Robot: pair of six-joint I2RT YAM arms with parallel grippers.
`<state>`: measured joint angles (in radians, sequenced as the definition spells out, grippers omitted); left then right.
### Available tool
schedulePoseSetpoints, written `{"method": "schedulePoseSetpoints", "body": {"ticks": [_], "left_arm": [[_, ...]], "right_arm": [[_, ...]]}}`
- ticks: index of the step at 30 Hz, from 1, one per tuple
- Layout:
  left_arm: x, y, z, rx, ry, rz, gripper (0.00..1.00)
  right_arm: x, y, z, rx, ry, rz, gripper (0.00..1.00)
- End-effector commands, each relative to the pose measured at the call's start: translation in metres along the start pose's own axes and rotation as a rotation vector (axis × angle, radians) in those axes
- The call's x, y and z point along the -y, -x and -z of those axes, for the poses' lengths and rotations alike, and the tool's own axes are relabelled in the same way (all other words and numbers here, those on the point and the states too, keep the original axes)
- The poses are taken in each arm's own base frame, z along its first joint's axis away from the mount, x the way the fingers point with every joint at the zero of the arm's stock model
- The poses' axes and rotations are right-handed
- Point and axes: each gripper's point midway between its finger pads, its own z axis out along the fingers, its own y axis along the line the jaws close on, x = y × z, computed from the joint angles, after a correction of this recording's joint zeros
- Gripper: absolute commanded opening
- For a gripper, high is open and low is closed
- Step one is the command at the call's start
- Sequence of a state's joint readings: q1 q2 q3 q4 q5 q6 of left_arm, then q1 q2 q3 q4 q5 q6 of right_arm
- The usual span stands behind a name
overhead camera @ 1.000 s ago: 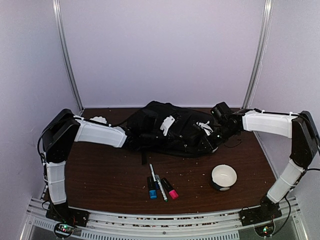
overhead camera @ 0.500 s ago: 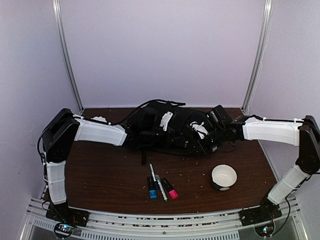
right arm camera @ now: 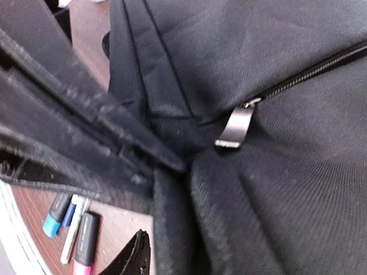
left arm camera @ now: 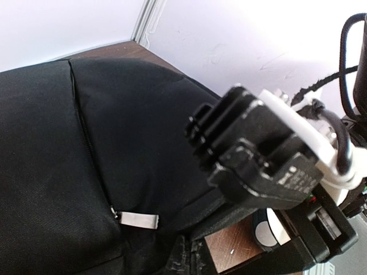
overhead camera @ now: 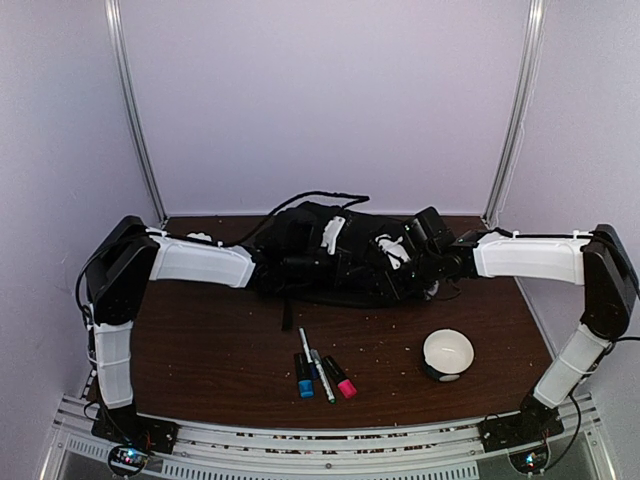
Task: Pack the student bag
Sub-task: Pick up the largest pocket of the bag from the student bag.
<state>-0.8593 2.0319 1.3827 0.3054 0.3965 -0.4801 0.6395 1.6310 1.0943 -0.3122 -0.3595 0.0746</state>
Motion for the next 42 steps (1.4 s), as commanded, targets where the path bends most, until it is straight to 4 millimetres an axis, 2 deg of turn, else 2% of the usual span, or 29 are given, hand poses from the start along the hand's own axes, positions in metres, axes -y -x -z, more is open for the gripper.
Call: {"method": "schedulePoseSetpoints", "body": {"ticks": [1,5,8,11,14,18,21,25,31,33,37,41,42], "left_arm": [[0.043,0.068,0.008,0.200,-0.126,-0.079,0.00],[0.047,0.066,0.008,0.194,-0.137,-0.082,0.00],[0.048,0.065,0.011,0.194,-0.137,-0.087,0.00],[0.048,0.064,0.012,0.194,-0.134,-0.092,0.00],[0.045,0.062,0.012,0.192,-0.120,-0.099,0.00],[0.036,0.056,0.010,0.171,-0.076,-0.129,0.00],[0.030,0.052,0.010,0.151,-0.038,-0.164,0.00],[0.021,0.042,0.010,0.123,0.008,-0.213,0.00],[0.008,0.020,0.011,0.066,0.055,-0.278,0.00],[0.006,0.015,0.016,0.057,0.069,-0.318,0.00],[0.011,0.005,0.029,0.042,0.055,-0.424,0.00],[0.014,-0.003,0.038,0.029,0.049,-0.489,0.00],[0.015,-0.005,0.039,0.032,0.044,-0.505,0.09]], "right_arm": [[0.019,0.031,0.001,0.118,-0.108,-0.021,0.46],[0.040,0.039,0.001,0.146,-0.199,-0.052,0.39],[0.048,0.043,-0.001,0.156,-0.210,-0.074,0.28],[0.050,0.043,-0.001,0.166,-0.206,-0.075,0.16],[0.045,0.040,0.000,0.153,-0.174,-0.060,0.10],[0.036,0.027,0.003,0.103,-0.131,-0.047,0.09],[0.029,0.013,0.008,0.056,-0.102,-0.028,0.05],[0.012,-0.003,0.012,-0.023,-0.008,-0.011,0.02],[-0.002,-0.019,0.017,-0.112,0.076,0.013,0.00],[-0.014,-0.027,0.017,-0.169,0.153,0.039,0.00],[-0.009,-0.039,0.016,-0.252,0.171,0.031,0.00],[0.005,-0.037,0.018,-0.256,0.123,0.033,0.00],[0.003,-0.035,0.020,-0.256,0.130,0.036,0.00]]}}
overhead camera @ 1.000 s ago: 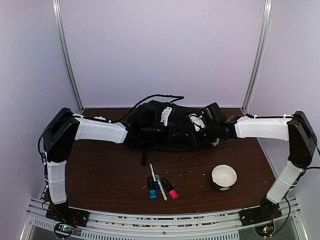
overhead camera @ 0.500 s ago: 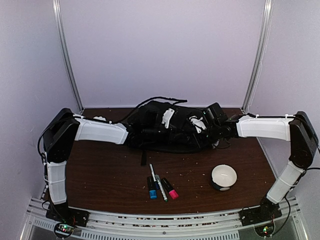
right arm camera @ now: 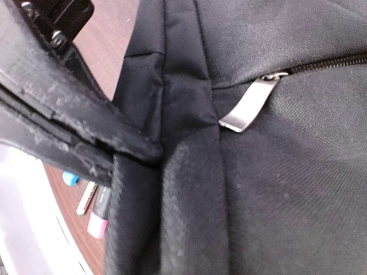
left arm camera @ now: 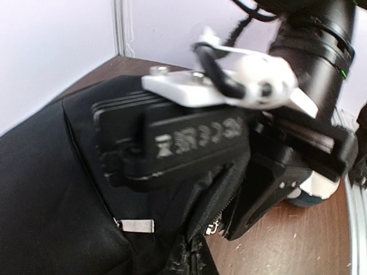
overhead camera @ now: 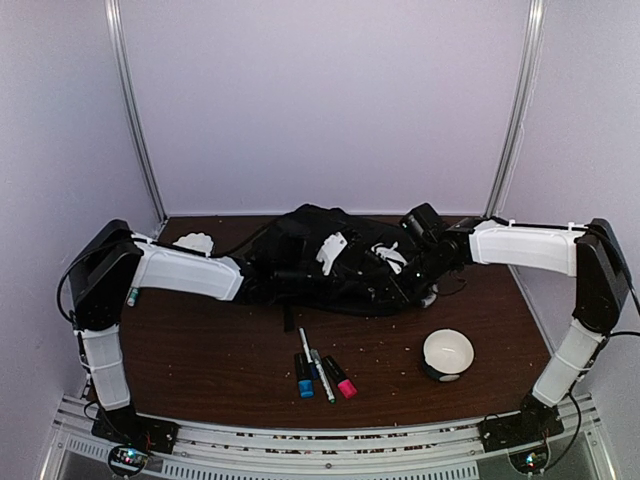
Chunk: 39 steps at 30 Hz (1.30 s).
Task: Pack the student bag
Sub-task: Pick up the largest pocket of the bag from the student bag, then zip the student bag into the largest pocket of the bag.
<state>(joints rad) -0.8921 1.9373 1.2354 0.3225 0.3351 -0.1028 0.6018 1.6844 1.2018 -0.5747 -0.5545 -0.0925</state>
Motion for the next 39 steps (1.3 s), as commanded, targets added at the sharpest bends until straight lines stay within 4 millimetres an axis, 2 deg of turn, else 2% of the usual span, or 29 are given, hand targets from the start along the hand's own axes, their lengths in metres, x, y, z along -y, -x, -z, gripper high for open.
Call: {"method": "schedulePoseSetpoints", "body": {"ticks": [1,3,6,11,17,23,31,33,39], "left_arm": [[-0.001,0.019,0.021,0.070,0.020,-0.139,0.21],[0.002,0.014,0.022,0.082,0.017,-0.185,0.36],[0.008,0.010,0.023,0.094,0.021,-0.290,0.50],[0.019,0.007,0.018,0.084,0.042,-0.468,0.54],[0.039,0.017,-0.005,0.118,0.107,-0.656,0.53],[0.033,0.003,-0.033,0.036,0.109,-0.755,0.49],[0.008,-0.019,-0.060,-0.143,0.227,-0.846,0.40],[0.005,-0.024,-0.065,-0.175,0.256,-0.866,0.35],[-0.002,-0.028,-0.065,-0.205,0.306,-0.886,0.08]], "right_arm": [[0.015,-0.010,0.015,-0.064,-0.028,-0.040,0.00],[0.011,-0.006,0.017,-0.051,-0.010,-0.039,0.00],[0.010,-0.007,0.017,-0.067,-0.003,-0.044,0.00],[0.010,-0.016,0.015,-0.097,-0.008,-0.041,0.00],[0.007,-0.017,0.028,-0.108,-0.020,-0.005,0.00],[0.002,-0.016,0.031,-0.105,-0.001,0.006,0.00],[0.007,-0.025,0.036,-0.151,-0.026,0.044,0.00],[0.009,-0.027,0.042,-0.154,-0.043,0.062,0.00],[0.017,-0.033,0.051,-0.177,-0.081,0.083,0.00]]}}
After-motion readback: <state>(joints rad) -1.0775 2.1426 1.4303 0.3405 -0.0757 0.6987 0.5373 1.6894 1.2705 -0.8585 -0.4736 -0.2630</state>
